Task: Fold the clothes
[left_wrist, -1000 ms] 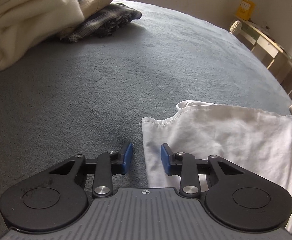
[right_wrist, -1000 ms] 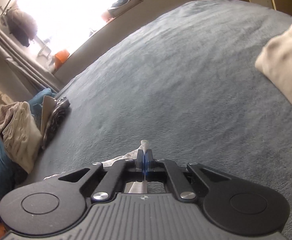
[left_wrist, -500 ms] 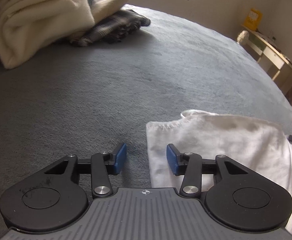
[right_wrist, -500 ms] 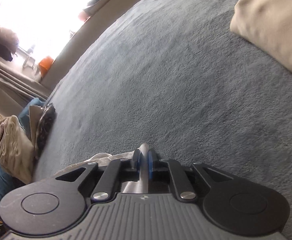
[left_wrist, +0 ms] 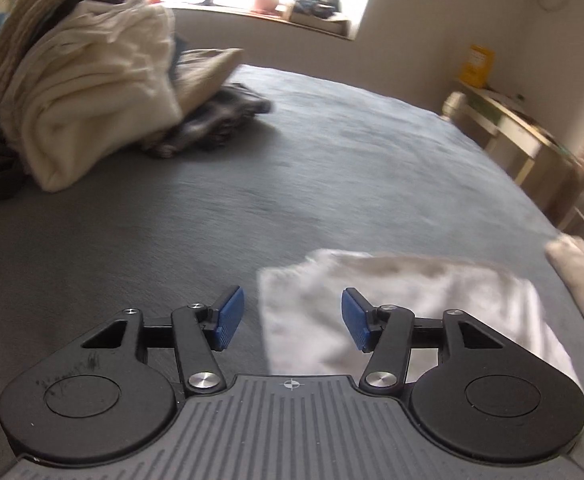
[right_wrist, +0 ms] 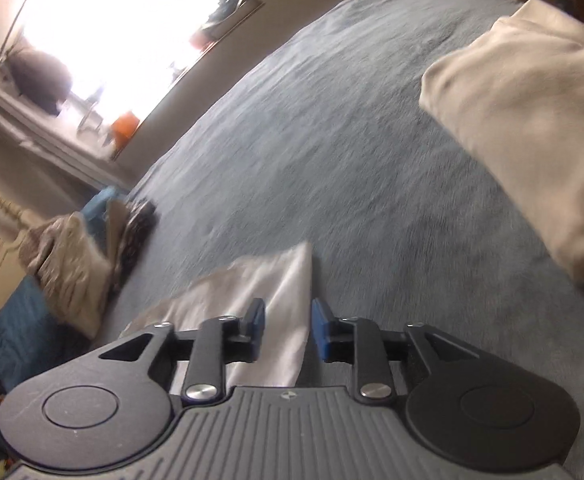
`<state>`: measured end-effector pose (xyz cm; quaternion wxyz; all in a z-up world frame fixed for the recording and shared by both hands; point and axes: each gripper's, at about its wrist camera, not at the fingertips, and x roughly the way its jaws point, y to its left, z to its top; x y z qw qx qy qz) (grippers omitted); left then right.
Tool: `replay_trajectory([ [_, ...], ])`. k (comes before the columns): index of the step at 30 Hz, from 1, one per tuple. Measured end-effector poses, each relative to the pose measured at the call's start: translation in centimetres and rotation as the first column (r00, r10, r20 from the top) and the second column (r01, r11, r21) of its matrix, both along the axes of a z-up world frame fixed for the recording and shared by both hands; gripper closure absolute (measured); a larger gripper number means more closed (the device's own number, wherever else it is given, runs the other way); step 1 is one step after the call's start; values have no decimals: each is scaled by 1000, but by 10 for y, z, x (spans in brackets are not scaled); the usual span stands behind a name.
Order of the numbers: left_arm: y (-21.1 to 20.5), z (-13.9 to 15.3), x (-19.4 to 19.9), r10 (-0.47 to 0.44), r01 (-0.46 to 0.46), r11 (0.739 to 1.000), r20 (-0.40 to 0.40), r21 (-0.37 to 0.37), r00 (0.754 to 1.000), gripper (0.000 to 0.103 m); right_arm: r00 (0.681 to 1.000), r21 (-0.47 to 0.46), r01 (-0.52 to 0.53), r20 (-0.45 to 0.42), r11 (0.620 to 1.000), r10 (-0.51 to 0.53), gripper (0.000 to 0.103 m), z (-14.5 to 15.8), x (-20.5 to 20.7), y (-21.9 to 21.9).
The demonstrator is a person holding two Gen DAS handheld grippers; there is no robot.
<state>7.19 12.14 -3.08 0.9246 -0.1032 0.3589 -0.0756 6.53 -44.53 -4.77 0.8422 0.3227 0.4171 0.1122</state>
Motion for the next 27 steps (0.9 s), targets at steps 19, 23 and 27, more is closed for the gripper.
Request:
replay_trajectory([
  [19,61,-71,-121,196,-414,743,-419,-527,886,47,912,441,281,-398,852,-94,56,-88,-117,5],
  [23,44,-83,-118,156,-399,723,-430,-564,889,43,901,469,298,-426,832,-82,55,-94,-118,13],
  [27,34,-90,-114,181,-387,750,-397,-536,900,43,900,451,315,-421,835,-112,54,-94,-112,24],
])
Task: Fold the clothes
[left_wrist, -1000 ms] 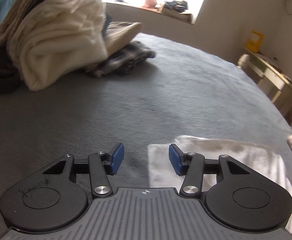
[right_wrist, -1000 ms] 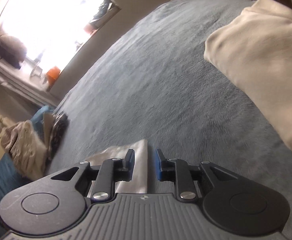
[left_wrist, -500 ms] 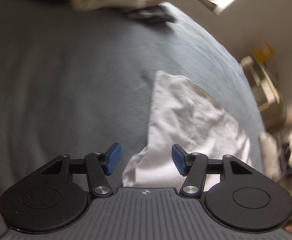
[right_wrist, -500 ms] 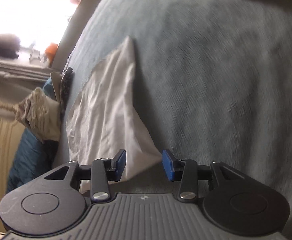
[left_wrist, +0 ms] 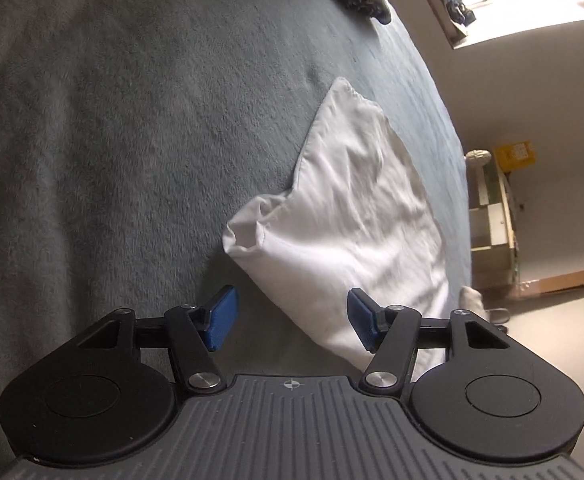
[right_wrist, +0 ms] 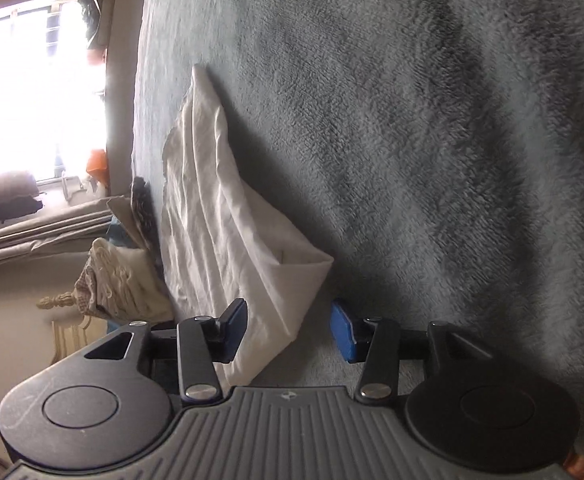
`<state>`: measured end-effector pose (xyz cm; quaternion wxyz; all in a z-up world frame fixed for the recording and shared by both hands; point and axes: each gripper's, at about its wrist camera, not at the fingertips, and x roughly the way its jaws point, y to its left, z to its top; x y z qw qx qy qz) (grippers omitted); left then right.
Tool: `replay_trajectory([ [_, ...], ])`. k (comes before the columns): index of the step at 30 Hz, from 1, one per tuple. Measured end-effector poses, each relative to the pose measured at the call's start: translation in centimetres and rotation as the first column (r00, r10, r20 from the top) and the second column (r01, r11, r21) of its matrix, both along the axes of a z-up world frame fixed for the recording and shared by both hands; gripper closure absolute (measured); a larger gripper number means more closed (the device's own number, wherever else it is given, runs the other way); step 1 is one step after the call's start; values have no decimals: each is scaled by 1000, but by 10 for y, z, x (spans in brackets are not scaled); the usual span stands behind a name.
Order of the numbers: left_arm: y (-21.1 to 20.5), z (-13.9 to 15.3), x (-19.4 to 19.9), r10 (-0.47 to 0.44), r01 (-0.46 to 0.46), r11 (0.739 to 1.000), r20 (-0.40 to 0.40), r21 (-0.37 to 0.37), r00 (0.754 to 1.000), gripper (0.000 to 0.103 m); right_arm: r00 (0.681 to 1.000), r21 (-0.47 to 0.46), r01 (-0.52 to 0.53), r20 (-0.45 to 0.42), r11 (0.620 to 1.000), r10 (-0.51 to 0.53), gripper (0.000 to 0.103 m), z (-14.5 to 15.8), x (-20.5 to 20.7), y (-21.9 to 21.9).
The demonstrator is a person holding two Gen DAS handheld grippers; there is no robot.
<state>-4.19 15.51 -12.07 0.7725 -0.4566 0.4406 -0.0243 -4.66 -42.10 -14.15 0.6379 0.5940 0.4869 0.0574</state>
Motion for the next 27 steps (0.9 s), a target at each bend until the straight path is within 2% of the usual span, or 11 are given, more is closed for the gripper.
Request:
replay_trajectory([
  [2,-3,0,2,17,-19,998,23,67,1000,45,1000,-39,18,6,999,-18,56,1,3,4],
  [4,-2,-2,0,28,-31,996,29,83,999,54,999,-76,31,12,997,-30,62,1,6,7],
  [6,-1,-5,2,38,-39,995,16,90,999,64,999,-124,39,16,992,-38,88,3,8,11],
  [9,0,-5,1,45,-47,989,19,143,999,74,997,-175,40,68,984,-29,100,13,8,17],
  [12,1,-1,1,44,-49,983,35,179,998,78,990,-250,15,141,968,21,101,28,10,23],
  [15,2,-2,1,44,-50,981,34,190,998,78,988,-394,-58,108,917,109,100,27,18,31],
  [17,3,-2,3,35,-39,981,21,192,999,78,988,-418,-93,73,904,136,100,19,22,34],
  [19,5,1,2,23,-26,978,17,207,1000,72,990,-401,-95,62,911,130,98,18,25,32],
  [22,11,11,-2,27,-32,962,24,271,999,59,991,-417,-77,71,906,116,77,29,26,24],
  [24,17,21,-6,39,-55,942,54,331,998,47,991,-491,-48,87,870,104,69,43,25,19],
  [27,21,34,-3,7,-46,922,101,385,995,42,984,-592,-10,136,806,112,67,64,29,21],
])
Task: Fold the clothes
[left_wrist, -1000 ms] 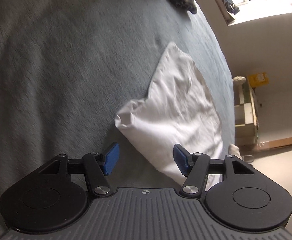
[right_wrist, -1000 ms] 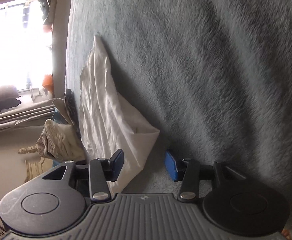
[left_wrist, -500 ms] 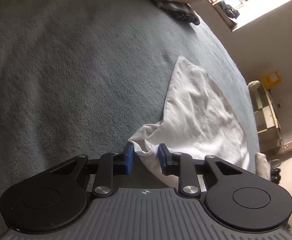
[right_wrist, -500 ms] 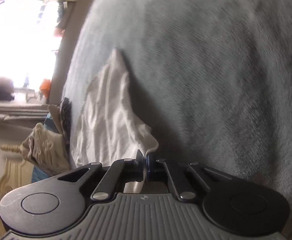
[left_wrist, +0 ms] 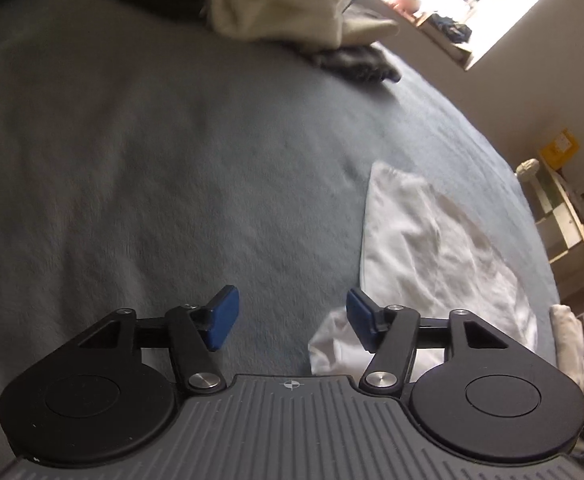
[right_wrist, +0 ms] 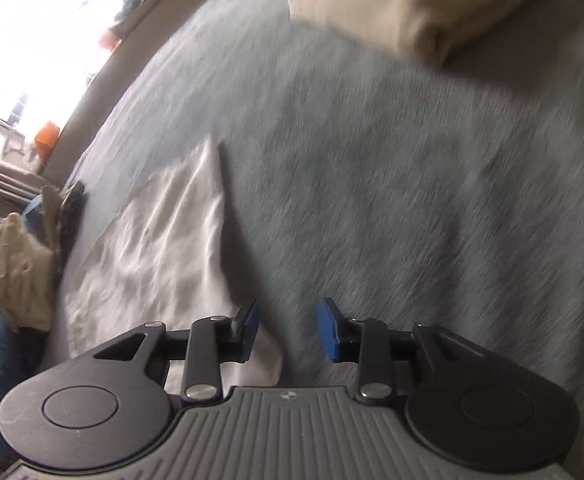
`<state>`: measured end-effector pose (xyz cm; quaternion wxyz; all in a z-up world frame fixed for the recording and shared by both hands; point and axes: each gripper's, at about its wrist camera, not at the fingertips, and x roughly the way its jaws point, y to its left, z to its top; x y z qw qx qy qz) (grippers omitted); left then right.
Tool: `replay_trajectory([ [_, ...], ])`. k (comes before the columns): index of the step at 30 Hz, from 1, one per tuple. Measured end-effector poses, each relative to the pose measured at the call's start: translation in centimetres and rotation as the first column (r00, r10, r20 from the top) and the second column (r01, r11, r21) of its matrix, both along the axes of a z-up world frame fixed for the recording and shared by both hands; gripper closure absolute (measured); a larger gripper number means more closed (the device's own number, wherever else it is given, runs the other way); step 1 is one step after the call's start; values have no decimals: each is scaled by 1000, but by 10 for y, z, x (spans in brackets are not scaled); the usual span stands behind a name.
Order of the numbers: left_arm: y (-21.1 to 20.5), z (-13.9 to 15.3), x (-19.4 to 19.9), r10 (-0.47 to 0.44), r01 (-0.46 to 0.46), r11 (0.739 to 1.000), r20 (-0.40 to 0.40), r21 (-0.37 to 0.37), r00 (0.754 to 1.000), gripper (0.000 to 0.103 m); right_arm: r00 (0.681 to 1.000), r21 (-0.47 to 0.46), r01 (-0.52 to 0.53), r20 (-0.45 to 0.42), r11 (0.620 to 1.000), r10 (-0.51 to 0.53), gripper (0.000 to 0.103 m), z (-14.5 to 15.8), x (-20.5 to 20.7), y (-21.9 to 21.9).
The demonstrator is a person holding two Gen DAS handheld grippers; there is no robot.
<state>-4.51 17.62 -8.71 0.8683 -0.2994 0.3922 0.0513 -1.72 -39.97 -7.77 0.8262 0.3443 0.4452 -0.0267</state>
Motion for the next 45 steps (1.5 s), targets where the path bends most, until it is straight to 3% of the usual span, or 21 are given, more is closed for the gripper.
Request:
replay_trajectory([
  [4,-14,5,27,-157,157,988,-4,1,988,41,986,-68,-125,101,990,131,67,20,7,26],
  [7,-37,0,47,-259,261,964,-27,61,965,42,948,-103,-276,136,956,289,67,26,9,61],
  [8,-45,-2,52,-287,289,953,-39,92,957,47,935,-123,-313,134,942,328,67,27,12,75],
  [10,-58,-8,59,-335,339,929,-50,146,941,69,916,-149,-362,125,920,380,67,26,13,91],
  [11,-61,-11,60,-336,341,927,-55,157,940,87,913,-161,-371,119,914,391,67,26,12,94],
  [14,-57,-18,62,-281,286,948,-54,137,958,96,905,-193,-390,99,900,414,67,24,8,100],
  [21,-45,-25,58,-204,208,967,-42,146,978,96,912,-221,-388,49,895,407,67,7,10,96],
  [26,-48,-12,56,-175,174,943,-21,283,984,96,911,-248,-397,10,884,412,69,-6,14,98],
  [28,-53,4,47,-202,180,923,30,341,979,94,909,-263,-398,16,879,417,69,-3,13,99],
  [29,-58,14,44,-236,201,911,56,361,970,92,906,-280,-400,24,873,423,69,0,12,100],
  [32,-79,32,27,-391,324,865,111,383,914,82,891,-313,-411,59,856,450,69,9,8,104],
  [33,-87,32,23,-439,376,847,95,376,893,82,885,-317,-418,70,851,461,69,11,6,106],
  [35,-99,19,21,-478,439,821,19,364,878,82,870,-330,-439,76,836,487,69,10,4,111],
  [38,-100,-14,24,-431,443,814,-121,376,894,82,857,-353,-470,37,809,514,69,-1,3,118],
  [41,-82,-24,24,-380,391,865,-101,313,920,82,854,-395,-476,6,785,521,71,-9,2,120],
  [43,-80,-16,24,-377,388,867,-96,312,921,82,852,-423,-472,8,774,524,71,-2,-1,120],
  [45,-84,-7,18,-397,396,850,-71,347,915,81,852,-446,-452,41,773,522,71,7,-7,118],
])
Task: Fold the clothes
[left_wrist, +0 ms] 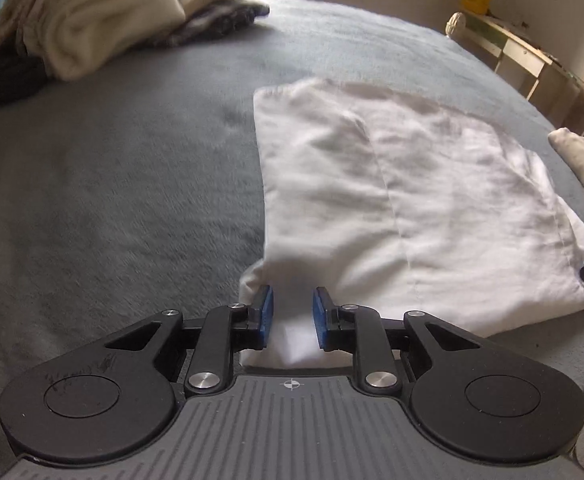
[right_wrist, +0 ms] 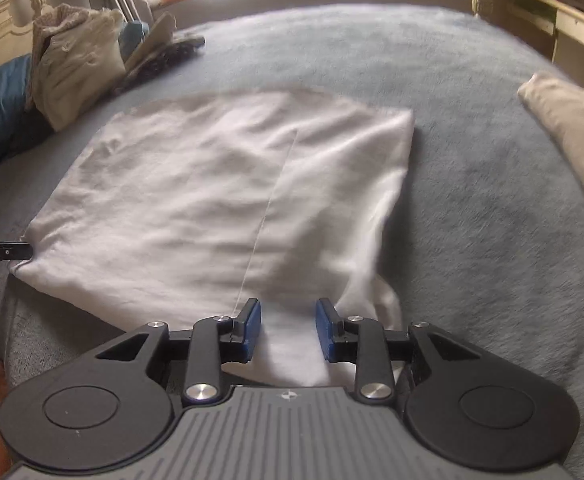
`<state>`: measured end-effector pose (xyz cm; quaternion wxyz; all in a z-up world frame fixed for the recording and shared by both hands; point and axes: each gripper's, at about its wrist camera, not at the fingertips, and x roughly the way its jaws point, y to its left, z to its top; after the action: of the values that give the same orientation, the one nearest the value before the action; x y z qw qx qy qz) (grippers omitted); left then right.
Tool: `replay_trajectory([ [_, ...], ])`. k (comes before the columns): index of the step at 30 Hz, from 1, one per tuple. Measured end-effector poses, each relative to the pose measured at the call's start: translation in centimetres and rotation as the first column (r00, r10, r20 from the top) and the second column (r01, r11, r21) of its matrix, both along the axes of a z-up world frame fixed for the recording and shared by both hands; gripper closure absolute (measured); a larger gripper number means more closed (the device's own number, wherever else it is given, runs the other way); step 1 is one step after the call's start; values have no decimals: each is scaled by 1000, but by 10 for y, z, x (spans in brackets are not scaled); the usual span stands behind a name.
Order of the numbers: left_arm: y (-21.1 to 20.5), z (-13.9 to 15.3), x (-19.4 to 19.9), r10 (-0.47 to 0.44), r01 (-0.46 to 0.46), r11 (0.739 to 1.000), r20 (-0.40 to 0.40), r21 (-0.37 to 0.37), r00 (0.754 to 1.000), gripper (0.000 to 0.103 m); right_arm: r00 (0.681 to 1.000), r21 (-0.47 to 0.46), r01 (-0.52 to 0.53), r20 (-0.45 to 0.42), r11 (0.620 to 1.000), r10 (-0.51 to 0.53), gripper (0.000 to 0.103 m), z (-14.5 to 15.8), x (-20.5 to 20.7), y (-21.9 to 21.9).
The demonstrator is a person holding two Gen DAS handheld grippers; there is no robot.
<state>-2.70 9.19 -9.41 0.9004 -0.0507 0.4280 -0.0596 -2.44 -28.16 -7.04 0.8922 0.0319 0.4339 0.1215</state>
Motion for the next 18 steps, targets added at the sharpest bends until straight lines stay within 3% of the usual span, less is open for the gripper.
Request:
replay_trajectory([
  [4,-9,17,-11,-49,45,998,73,53,996,69,1000,21,-3,25,1000,3,71,6,-8,-3],
  [7,-19,-1,0,-11,10,982,6,187,1000,66,999,-50,19,-48,999,-22,72,-17,-1,-2],
  [11,-2,9,-4,60,-63,990,28,125,998,67,998,9,62,-21,998,-62,72,-2,-3,-13],
  [13,-5,23,-6,43,-55,989,85,141,995,66,997,9,66,32,998,-66,72,11,-4,-16],
  [15,-17,32,-4,-5,-13,990,132,140,991,64,997,12,53,59,999,-53,73,17,-2,-16],
  [18,-43,26,6,-113,100,989,112,113,987,53,997,-19,37,67,999,-36,74,13,8,-10],
])
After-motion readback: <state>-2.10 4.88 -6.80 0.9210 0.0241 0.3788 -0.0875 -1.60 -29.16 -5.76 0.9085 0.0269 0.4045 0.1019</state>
